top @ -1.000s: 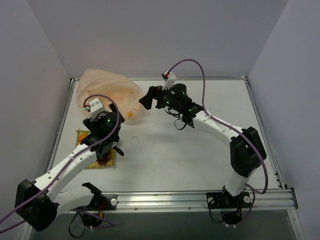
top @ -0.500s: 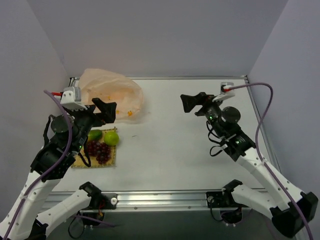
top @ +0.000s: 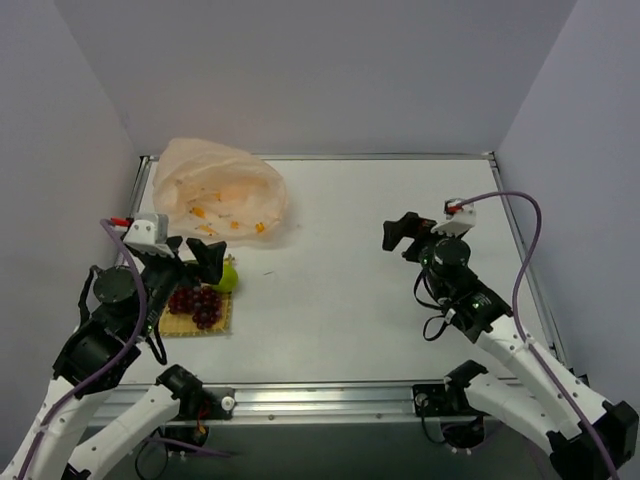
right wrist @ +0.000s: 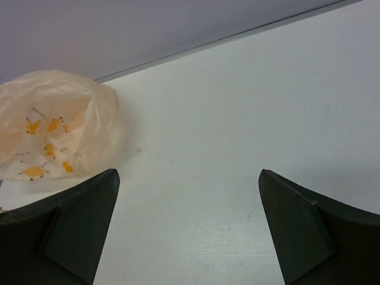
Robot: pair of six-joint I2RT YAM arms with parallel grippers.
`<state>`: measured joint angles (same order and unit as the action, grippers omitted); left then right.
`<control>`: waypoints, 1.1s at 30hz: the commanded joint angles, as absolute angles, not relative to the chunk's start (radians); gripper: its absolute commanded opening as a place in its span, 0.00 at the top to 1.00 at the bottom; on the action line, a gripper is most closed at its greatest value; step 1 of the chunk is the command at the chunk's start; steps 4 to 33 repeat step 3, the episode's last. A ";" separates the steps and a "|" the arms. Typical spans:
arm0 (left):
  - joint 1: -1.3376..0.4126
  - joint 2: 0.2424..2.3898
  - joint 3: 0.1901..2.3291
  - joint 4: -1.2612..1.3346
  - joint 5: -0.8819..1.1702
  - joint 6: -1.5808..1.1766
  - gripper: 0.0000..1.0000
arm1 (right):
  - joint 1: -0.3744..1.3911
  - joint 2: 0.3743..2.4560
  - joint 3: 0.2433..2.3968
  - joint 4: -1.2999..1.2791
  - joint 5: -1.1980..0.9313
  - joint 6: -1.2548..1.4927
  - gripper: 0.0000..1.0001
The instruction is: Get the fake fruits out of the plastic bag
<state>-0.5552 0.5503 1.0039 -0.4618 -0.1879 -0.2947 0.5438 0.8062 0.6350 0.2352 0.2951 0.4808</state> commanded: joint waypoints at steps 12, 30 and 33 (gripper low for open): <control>-0.551 0.601 1.022 -0.428 -0.205 -0.227 0.06 | 0.540 0.882 0.833 0.261 0.376 0.390 0.00; -0.551 0.601 1.022 -0.428 -0.205 -0.227 0.06 | 0.540 0.882 0.833 0.261 0.376 0.390 0.00; -0.551 0.601 1.022 -0.428 -0.205 -0.227 0.06 | 0.540 0.882 0.833 0.261 0.376 0.390 0.00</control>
